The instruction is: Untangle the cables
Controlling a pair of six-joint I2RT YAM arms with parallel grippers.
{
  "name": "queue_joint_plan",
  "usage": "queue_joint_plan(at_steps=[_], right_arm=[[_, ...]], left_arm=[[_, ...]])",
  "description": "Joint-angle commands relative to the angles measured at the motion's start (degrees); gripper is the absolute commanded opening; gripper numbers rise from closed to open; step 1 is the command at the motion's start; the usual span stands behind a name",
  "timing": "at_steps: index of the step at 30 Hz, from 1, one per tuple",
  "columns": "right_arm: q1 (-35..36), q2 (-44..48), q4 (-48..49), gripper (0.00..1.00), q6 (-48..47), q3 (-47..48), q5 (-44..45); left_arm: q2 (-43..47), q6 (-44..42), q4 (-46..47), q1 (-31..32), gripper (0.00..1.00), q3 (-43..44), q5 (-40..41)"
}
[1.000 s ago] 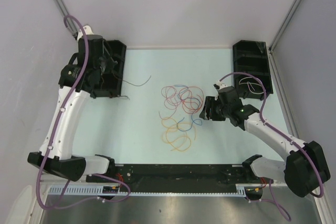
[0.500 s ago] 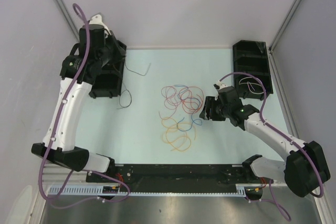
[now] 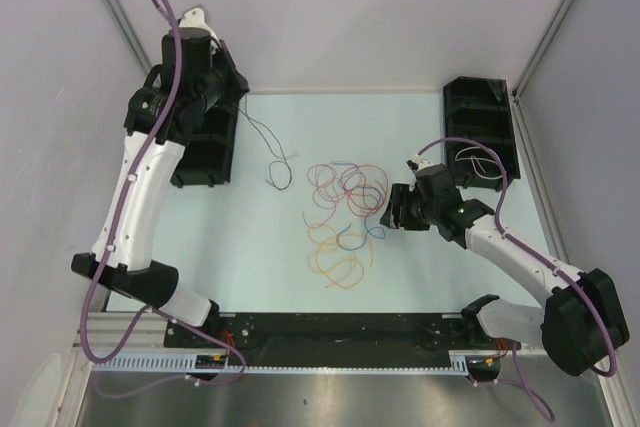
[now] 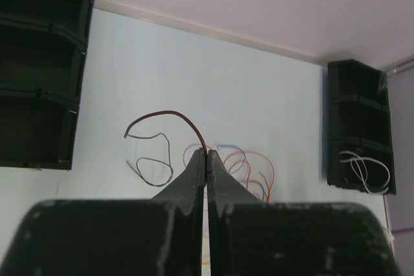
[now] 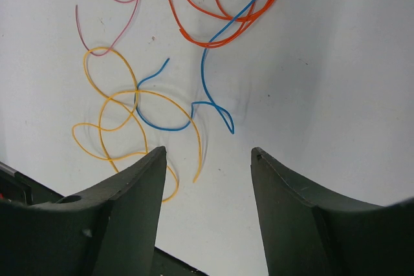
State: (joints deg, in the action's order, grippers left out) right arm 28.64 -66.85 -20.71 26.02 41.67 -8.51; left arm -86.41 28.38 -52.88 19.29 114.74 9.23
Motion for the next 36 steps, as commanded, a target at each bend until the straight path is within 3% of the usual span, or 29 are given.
queue_joint_plan(at_steps=[1,22,36], right_arm=[[-0.3,1.2,0.4,0.59,-0.6,0.0,-0.5],[-0.6,2.6,0.3,0.59,-0.8,-1.9,-0.5],[-1.1,2.6,0.7,0.59,-1.0,-2.9,-0.9]], left_arm=[[-1.3,-1.0,1.2,-1.8,0.00,5.1,4.5],[-0.2,-0.2,8.2,-12.5,0.00,7.2,14.4],[-2.9,-1.8,13.2,-15.9,0.00,2.6,18.4]])
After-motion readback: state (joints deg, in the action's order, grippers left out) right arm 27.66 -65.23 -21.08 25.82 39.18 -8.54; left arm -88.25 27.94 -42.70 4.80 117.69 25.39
